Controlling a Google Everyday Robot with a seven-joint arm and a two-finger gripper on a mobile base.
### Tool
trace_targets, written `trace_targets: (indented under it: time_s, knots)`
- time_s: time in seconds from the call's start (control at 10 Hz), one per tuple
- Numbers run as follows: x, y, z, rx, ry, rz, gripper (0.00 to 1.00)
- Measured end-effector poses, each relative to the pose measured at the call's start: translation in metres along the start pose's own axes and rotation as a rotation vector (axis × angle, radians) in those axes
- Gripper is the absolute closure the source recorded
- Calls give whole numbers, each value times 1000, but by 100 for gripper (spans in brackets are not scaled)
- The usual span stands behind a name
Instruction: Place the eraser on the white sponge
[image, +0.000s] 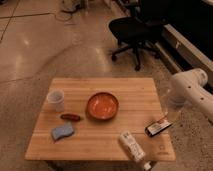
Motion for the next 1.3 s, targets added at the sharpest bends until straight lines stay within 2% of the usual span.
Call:
trace_targets:
  time_s: [1.1, 1.3]
  knots:
    - [-1, -1, 2, 2, 2, 2, 25]
    - [-11, -15, 15, 26, -21, 10, 25]
